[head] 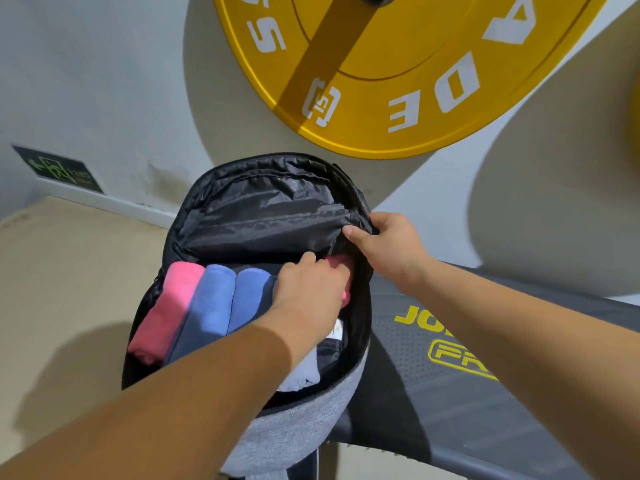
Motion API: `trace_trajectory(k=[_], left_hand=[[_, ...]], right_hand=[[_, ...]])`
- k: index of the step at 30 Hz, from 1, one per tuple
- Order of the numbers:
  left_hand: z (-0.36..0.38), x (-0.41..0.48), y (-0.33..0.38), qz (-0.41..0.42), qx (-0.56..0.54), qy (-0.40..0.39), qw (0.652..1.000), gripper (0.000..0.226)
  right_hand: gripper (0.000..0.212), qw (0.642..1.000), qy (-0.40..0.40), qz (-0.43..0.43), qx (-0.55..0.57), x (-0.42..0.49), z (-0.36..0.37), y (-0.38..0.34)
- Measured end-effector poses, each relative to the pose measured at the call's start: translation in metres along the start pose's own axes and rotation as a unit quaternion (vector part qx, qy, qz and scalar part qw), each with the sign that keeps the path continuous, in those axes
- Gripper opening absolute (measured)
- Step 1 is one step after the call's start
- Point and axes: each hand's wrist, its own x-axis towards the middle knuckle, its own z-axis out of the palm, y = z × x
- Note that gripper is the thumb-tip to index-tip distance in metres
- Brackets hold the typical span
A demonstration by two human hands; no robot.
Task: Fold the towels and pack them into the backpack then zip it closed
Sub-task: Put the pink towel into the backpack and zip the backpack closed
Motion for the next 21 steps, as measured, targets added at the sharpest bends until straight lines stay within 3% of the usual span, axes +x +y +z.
trace_trajectory(k=[5, 8, 10, 14, 18, 21], left_hand=[[-0.005, 0.016, 0.003, -0.042, -0.072, -0.018, 0.996, 0.020], [-0.011, -0.006, -0.003, 0.001, -0.078, 0.023, 0.997, 0.023], [-0.012, -0.031, -0.008, 0.046, -0.022, 0.049, 0.998, 0.029], [-0.007, -0.071, -0.011, 0.068, 0.081, -0.073, 0.992, 0.055], [0.007, -0.076, -0.004, 0.047, 0.066, -0.078, 0.994, 0.066], [0.021, -0.075, 0.001, 0.033, 0.084, -0.074, 0.993, 0.068]], right_hand=[[0.017, 0.999, 0.006, 0.027, 0.022, -0.004, -0.004, -0.002], [0.016, 0.999, 0.008, 0.029, 0.016, -0.007, -0.004, -0.003], [0.018, 1.000, 0.011, 0.024, 0.001, -0.008, -0.003, -0.003], [0.026, 0.997, 0.034, 0.015, -0.067, -0.014, 0.003, -0.002], [0.033, 0.986, 0.064, 0.002, -0.157, -0.019, 0.010, -0.007], [0.039, 0.988, 0.050, 0.006, -0.146, -0.020, 0.012, -0.008]])
